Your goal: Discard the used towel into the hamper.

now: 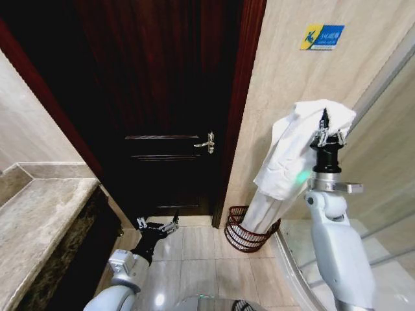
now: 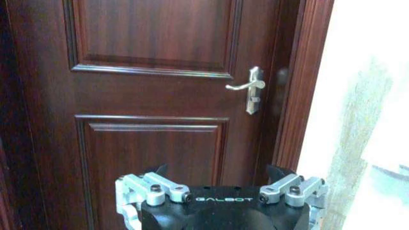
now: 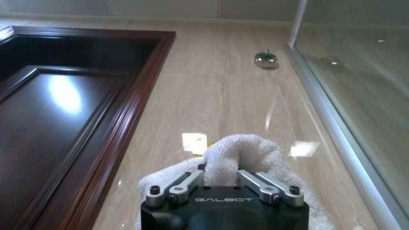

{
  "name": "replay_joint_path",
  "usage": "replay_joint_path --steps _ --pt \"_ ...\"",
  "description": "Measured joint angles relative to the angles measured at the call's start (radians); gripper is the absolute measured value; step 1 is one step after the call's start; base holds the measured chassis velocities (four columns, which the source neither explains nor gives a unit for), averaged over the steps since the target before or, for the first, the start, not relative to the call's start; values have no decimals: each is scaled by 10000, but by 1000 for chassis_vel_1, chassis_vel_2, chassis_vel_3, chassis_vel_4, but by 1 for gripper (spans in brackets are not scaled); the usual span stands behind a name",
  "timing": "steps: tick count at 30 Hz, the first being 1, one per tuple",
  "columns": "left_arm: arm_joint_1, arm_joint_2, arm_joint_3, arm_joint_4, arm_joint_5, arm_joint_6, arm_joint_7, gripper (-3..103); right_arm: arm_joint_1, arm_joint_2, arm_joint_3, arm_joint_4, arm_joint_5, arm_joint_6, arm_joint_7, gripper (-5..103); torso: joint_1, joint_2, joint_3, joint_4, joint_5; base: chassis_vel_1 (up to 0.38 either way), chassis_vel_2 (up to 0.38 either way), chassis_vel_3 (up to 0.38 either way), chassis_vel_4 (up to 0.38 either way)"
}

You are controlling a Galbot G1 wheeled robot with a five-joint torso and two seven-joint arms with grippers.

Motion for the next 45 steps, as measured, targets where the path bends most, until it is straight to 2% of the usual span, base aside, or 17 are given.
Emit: replay_joint_path --steps 7,13,22,45 --pt "0 0 0 0 0 0 0 100 -329 141 41 138 -244 216 161 9 0 0 0 0 2 0 0 0 0" --pt "0 0 0 0 0 0 0 100 -504 480 48 -157 -419 582 -32 9 0 0 0 0 -1 0 0 0 0" --pt "0 0 0 0 0 0 0 100 -567 1015 46 -1422 -581 1117 -389 9 0 0 1 0 3 0 0 0 0" --pt "0 0 0 0 1 0 0 100 -735 1535 19 -4143 -767 2228 -1095 9 1 -1 1 0 3 0 0 0 0"
